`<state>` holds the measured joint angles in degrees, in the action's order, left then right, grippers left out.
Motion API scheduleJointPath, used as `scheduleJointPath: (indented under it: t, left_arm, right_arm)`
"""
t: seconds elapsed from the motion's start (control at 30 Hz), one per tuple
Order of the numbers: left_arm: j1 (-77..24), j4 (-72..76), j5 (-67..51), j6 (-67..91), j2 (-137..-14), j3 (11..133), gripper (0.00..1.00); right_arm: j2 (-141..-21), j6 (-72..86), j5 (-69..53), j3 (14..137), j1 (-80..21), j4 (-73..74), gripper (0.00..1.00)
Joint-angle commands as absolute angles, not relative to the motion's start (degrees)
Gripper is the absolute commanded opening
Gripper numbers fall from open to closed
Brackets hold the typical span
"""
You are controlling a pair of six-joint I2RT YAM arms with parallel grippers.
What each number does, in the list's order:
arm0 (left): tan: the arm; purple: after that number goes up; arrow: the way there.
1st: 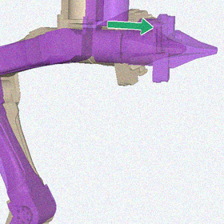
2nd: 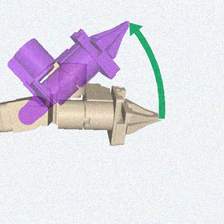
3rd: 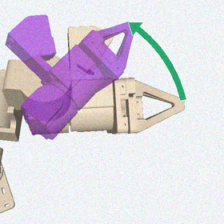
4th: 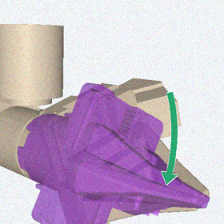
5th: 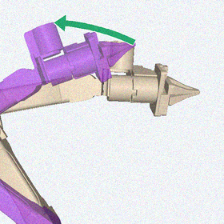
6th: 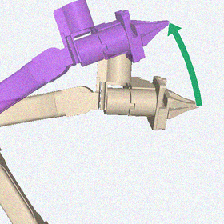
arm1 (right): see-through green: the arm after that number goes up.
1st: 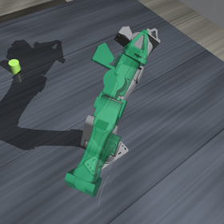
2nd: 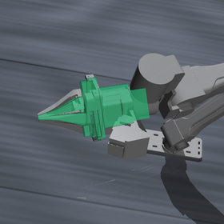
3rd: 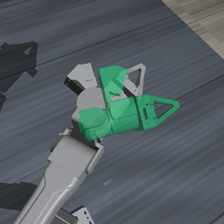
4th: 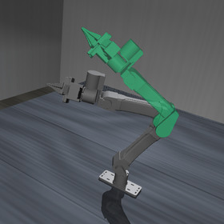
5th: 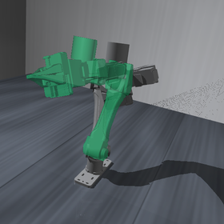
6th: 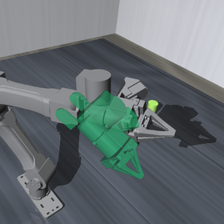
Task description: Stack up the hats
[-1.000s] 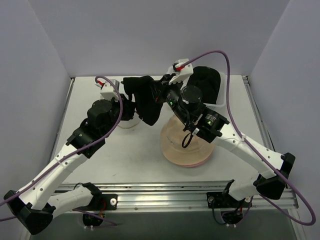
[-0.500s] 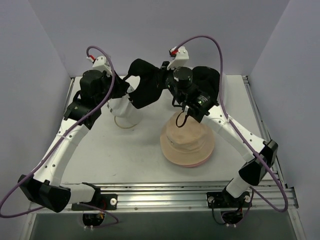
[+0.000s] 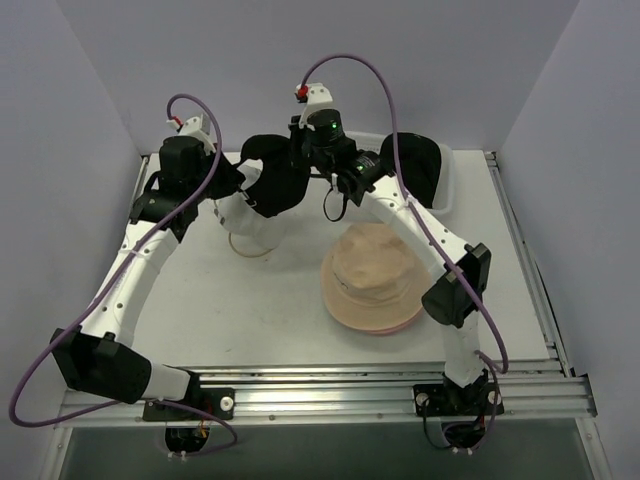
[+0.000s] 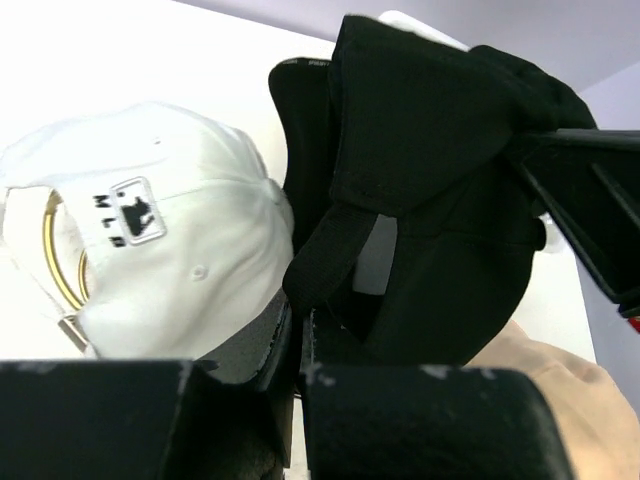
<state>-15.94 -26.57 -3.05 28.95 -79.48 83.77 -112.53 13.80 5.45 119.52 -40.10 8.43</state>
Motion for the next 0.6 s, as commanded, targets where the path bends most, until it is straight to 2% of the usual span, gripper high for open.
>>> scheduleJointPath:
  t: [0.0, 0.37, 0.57]
  left_arm:
    - [-12.67, -27.16, -3.43, 30.5, -78.93, 83.16, 0.03]
    - [-9.67, -26.71, -3.69, 31.46, -79.8, 80.42, 0.03]
    - [-7.12, -27.42, -3.95, 31.64, -80.95, 81.56, 0.03]
  right_arm:
    - [-116.27, 12.57, 3.52, 126.99, -39.02, 13.7, 0.0]
    - [-122.69, 14.5, 0.8, 133.5, -38.94, 18.54, 0.0]
    - [-125.5, 13.54, -1.58, 134.3, -38.94, 16.26, 0.05]
